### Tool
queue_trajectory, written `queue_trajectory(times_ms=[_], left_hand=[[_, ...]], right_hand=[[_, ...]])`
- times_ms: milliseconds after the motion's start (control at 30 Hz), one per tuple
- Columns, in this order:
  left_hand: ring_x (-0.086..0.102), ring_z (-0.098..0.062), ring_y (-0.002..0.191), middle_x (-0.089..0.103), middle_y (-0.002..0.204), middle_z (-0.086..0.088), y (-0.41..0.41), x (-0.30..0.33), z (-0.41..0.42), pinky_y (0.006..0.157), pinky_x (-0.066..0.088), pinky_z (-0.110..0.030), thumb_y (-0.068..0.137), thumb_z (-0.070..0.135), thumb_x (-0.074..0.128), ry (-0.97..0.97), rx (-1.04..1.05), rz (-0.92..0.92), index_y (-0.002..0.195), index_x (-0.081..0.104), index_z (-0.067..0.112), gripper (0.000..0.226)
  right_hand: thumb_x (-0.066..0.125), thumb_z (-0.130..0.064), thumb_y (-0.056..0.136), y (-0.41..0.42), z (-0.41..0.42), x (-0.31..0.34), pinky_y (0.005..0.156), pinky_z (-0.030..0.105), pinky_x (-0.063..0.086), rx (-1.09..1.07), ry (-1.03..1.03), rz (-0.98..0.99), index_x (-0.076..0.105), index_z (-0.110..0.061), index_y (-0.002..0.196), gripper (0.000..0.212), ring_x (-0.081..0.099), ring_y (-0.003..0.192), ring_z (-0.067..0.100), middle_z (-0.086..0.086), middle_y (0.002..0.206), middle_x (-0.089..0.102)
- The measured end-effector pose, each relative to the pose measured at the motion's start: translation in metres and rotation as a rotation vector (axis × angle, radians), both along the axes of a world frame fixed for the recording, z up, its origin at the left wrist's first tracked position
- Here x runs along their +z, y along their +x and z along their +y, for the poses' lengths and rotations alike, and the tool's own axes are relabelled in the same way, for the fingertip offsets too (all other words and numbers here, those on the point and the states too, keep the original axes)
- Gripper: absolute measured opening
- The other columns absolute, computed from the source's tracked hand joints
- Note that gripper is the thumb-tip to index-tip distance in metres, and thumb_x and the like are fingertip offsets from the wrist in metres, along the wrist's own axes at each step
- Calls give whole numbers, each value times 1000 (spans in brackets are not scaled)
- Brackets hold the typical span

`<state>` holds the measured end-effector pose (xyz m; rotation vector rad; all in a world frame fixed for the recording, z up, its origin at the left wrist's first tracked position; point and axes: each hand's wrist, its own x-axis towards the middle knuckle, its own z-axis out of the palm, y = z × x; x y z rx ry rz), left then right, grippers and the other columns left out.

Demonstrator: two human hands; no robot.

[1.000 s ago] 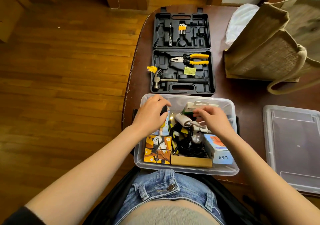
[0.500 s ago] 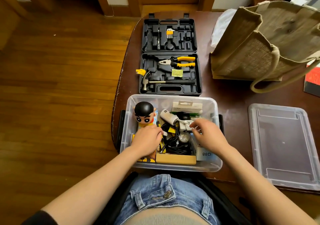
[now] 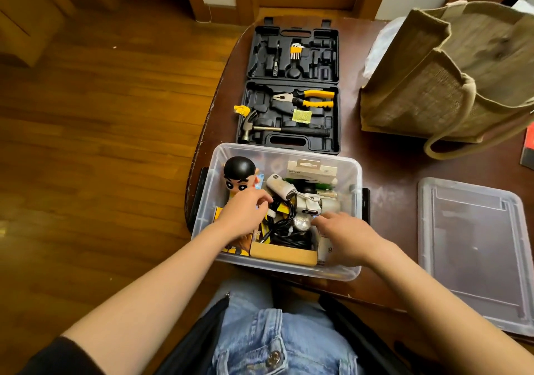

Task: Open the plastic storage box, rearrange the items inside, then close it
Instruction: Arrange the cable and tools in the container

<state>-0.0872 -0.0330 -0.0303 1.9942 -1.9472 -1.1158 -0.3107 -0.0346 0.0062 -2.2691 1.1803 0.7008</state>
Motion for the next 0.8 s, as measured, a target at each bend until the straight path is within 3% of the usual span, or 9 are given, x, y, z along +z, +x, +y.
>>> queue_trajectory(times_ms=[133,233,300,367,500,633,733,800], left_hand=[[53,-16,110,56,120,-2,-7,5,-8,88,45,-30,96,22,46,14,-62,4,115,63,21,25],[44,-18,120,54,123,-3,-12,6,-16,95,38,-29,96,19,47,43,-96,3,118,62,20,26],[38,-20,125,52,126,-2,-15,6,-20,102,34,-33,97,19,47,61,-125,-23,120,60,21,27],[37,-20,126,49,132,0,-18,6,-24,101,33,-33,96,16,45,65,-137,-41,122,59,22,30],[41,-24,127,43,142,2,-24,3,-41,104,34,-39,90,3,40,71,-212,-109,134,50,23,49],[40,-26,127,39,144,1,-31,-6,-57,97,42,-48,87,4,46,73,-314,-250,140,42,24,57],[39,-26,126,43,139,1,-34,-18,-60,91,44,-48,85,7,52,71,-368,-342,136,45,28,55],[38,-26,126,45,134,0,-35,-28,-61,89,43,-46,84,7,55,26,-371,-396,133,47,29,54]], right_hand=[[58,-17,79,3,3,-4,75,36,52,-109,-105,-85,35,-18,132,57,57,97,25,3,116,58],[64,-41,80,-3,-7,2,70,33,51,-245,-187,-207,42,-21,126,54,61,93,23,-2,111,63],[66,-47,78,-9,-14,8,70,31,47,-325,-158,-300,45,-25,129,59,60,98,18,-5,115,63],[63,-41,81,-13,-21,13,71,29,46,-399,-95,-402,44,-30,130,53,58,97,14,-6,118,63],[60,-41,85,-16,-27,14,70,32,46,-508,-56,-488,35,-40,131,53,57,92,15,-6,116,62],[65,-35,80,-14,-22,10,77,30,52,-609,-124,-569,39,-38,130,57,59,102,9,-12,119,61],[63,-35,76,-20,-16,7,69,16,47,-718,-157,-679,46,-37,125,52,57,96,-2,-18,111,60],[62,-36,76,-25,-12,3,70,18,48,-780,-138,-752,48,-38,124,50,56,97,-2,-20,109,59]])
